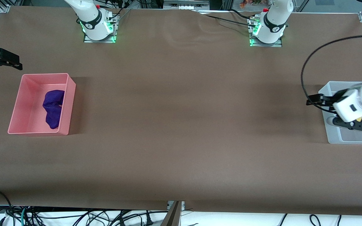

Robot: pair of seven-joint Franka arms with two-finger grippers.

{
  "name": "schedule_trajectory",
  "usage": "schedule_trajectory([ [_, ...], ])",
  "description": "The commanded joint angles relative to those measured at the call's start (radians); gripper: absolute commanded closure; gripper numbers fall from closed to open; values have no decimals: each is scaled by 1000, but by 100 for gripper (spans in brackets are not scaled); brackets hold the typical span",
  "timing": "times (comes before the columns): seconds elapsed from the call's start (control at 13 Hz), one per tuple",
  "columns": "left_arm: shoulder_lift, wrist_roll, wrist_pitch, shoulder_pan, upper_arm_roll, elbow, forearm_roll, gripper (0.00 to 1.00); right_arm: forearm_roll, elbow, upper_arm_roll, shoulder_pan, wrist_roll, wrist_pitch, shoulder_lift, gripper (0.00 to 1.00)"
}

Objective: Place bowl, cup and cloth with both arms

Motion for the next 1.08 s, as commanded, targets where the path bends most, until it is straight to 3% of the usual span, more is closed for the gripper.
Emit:
schedule_trajectory([
  [0.0, -140, -80, 1, -210, 207, -60, -52, 0, -7, 10, 7, -1, 8, -2, -1, 0],
  [0.15, -247, -83, 68, -314, 324, -152, -83, 0, -7, 10, 5, -1, 8, -2, -1, 0],
  [0.46, -381, -68, 222, -341, 341, -368, -84, 0, -8, 10, 5, -1, 8, -2, -1, 0],
  [1.0, -376, -82, 222, -350, 340, -358, -84, 0, -7, 10, 5, -1, 8, -2, -1, 0],
])
